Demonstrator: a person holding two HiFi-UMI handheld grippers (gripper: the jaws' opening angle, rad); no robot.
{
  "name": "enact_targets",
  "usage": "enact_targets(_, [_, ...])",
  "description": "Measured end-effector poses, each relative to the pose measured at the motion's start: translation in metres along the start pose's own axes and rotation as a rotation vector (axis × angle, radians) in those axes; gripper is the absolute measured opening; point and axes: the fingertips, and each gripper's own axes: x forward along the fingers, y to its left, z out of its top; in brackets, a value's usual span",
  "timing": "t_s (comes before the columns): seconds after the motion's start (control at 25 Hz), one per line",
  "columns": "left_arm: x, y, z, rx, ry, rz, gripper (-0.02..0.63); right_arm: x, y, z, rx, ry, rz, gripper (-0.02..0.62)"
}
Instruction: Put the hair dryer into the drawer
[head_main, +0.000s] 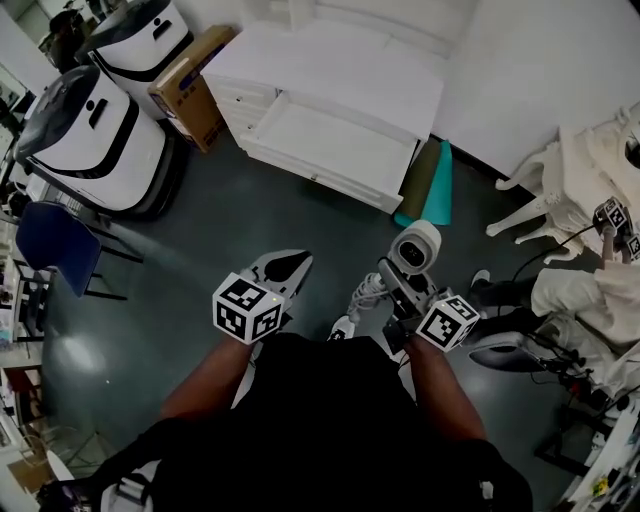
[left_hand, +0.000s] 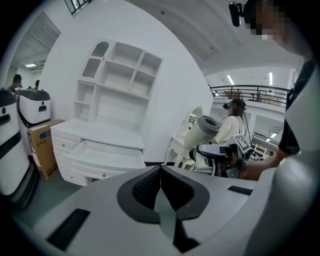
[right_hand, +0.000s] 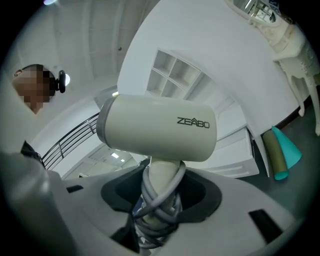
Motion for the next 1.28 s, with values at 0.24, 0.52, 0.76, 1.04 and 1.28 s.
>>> enact_targets(0.24, [0.008,-0.001,0.01,0.002,0.008,-0.001,0.011,0.002,-0.014,0.003,0.029,0.022,-0.018,0.212])
enact_targets(0.52, [0.007,0.005,0.006,-0.01,0.035,0.005,0.011,-0.001,-0.014,0.005,0.033,0.014,-0.027,0.212])
enact_targets(0.76, [0.037,0.035,0.021,-0.007,0.041,-0.029,0.011,0.021,-0.04,0.017,0.02,0.006,-0.073,0.212])
enact_targets(1.04, [0.073,0.108,0.049,-0.024,0.037,-0.046,0.011,0.082,-0.072,0.042,0.014,0.008,-0.131,0.212])
enact_targets(1.28, [0.101,0.167,0.073,-0.024,0.049,-0.092,0.011,0.137,-0.095,0.058,0.007,0.01,-0.2,0.212])
